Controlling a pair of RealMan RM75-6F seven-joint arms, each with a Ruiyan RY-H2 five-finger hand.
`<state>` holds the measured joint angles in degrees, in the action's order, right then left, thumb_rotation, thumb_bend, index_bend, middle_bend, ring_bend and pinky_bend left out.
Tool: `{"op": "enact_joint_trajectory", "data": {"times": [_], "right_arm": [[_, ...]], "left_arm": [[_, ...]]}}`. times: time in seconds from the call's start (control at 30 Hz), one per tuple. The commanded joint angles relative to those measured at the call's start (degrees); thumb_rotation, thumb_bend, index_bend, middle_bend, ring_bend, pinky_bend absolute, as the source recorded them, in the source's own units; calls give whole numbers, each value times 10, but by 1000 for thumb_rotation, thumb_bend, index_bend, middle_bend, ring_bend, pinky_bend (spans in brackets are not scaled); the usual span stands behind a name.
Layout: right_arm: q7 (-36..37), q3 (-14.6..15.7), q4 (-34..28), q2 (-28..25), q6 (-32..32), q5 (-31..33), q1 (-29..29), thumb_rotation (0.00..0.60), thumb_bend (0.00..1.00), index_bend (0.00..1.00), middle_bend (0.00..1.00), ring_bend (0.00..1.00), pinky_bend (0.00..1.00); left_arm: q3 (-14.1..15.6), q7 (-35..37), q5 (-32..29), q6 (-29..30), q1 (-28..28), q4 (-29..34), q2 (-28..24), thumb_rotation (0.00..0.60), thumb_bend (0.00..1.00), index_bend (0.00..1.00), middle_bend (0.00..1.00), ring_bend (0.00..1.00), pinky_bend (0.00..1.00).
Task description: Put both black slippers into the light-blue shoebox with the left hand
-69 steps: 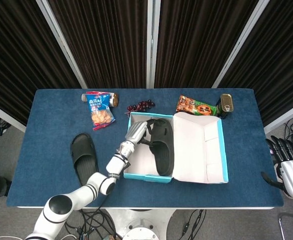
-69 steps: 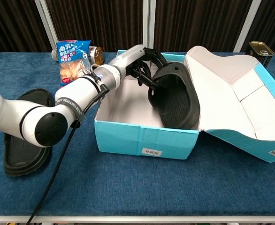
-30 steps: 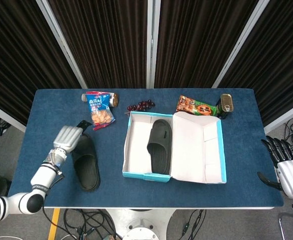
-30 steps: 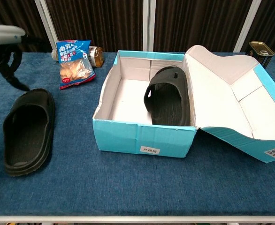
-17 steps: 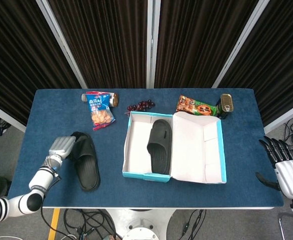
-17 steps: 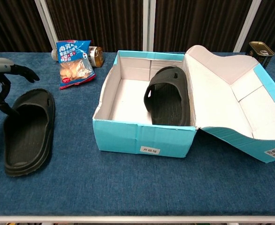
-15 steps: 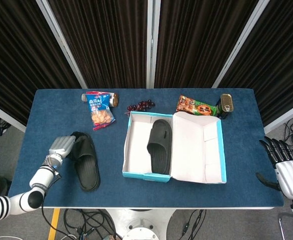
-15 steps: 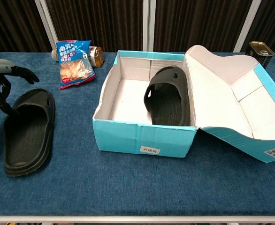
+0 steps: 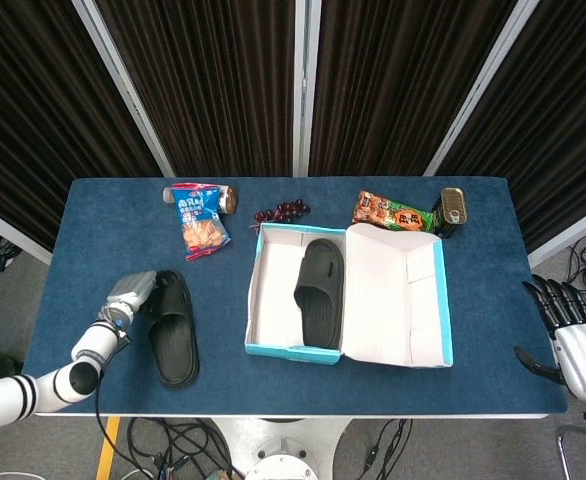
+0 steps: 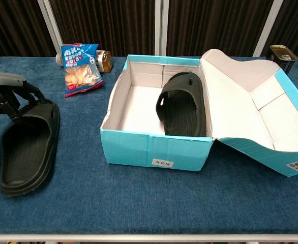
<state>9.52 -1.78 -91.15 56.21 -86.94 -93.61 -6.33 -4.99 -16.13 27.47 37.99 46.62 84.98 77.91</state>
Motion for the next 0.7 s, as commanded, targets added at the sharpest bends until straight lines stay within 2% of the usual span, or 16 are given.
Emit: {"op": "enact_joint_trajectory", "data": {"times": [0.03, 0.17, 0.4, 0.53, 0.7], "right_arm": [[-1, 0, -1, -1, -2, 0, 1, 600, 132, 0, 36, 0, 0], [-2, -1, -2, -1, -4, -1, 2, 600, 132, 0, 36, 0, 0], [-5, -1, -3, 0, -5, -2, 1, 600, 132, 0, 36, 0, 0], [-10, -1, -7, -2, -6, -4, 1, 600, 131, 0, 36, 0, 0], [-17, -1, -15, -5, -4, -2, 1, 600, 132, 0, 36, 0, 0]], "left_arm": [[-8, 28, 22, 37, -16, 7, 0, 600, 153, 467, 505, 815, 824], [-27, 74, 66, 60, -43, 41, -25, 600, 162, 484, 522, 819, 827], [-90, 201, 180, 99, -95, 87, -71, 600, 163, 484, 523, 816, 827], [-139, 316, 272, 111, -107, 81, -60, 600, 162, 482, 515, 778, 816], [-177, 462, 378, 87, -87, 53, -27, 600, 161, 482, 508, 744, 790]]}}
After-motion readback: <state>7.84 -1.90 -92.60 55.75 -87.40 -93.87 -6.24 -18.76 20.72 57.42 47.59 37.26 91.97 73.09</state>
